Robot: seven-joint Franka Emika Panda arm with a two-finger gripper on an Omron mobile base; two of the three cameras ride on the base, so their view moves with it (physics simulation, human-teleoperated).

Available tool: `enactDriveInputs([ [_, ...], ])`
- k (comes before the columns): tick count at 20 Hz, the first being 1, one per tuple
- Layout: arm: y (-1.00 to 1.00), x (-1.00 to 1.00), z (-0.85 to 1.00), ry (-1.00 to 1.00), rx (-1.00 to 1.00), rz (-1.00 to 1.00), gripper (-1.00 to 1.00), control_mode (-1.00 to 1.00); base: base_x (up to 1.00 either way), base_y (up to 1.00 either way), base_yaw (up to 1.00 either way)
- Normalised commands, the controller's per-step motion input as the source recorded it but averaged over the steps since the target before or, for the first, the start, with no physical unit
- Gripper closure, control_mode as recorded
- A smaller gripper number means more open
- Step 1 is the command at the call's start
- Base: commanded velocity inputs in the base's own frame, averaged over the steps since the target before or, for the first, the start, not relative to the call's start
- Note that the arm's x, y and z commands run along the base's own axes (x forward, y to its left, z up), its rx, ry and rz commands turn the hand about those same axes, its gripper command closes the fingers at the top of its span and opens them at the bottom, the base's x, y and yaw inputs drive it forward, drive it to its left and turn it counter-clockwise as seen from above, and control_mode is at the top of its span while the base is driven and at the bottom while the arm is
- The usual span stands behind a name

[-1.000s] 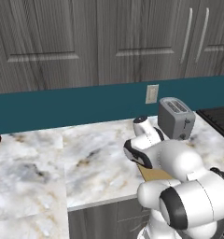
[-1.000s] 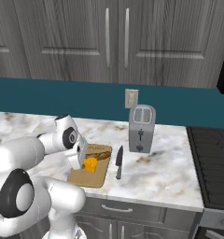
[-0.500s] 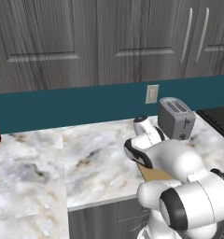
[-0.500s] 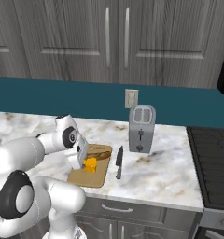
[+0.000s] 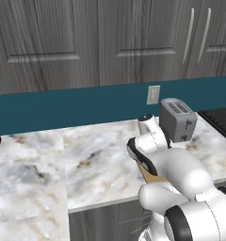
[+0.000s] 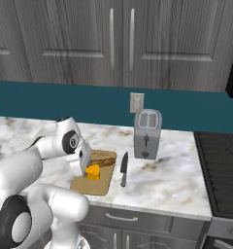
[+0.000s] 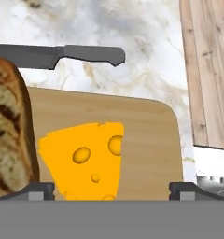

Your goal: Retrieve the sausage and cheese from the fridge and place them on the cutting board on the counter.

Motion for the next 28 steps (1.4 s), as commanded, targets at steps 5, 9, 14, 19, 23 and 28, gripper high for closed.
enactDriveInputs([
  [5, -0.07, -0.22, 0.29, 0.0, 0.03, 0.01, -1.0, -1.0, 0.0, 0.0, 0.0],
  [9, -0.13, -0.33, 0.28, 0.03, 0.0, 0.17, -1.0, -1.0, 0.0, 0.0, 0.0],
  [14, -0.1, -0.37, 0.23, 0.01, 0.0, 0.29, -1.0, -1.0, 0.0, 0.0, 0.0],
  [19, -0.03, -0.35, 0.16, 0.04, 0.0, 0.5, -1.0, -1.0, 0.0, 0.0, 0.0],
  [23, 0.03, -0.41, 0.16, 0.06, -0.05, 0.61, -1.0, -1.0, 0.0, 0.0, 0.0],
  [28, 0.06, -0.47, 0.16, 0.02, 0.0, 0.46, -1.0, -1.0, 0.0, 0.0, 0.0],
])
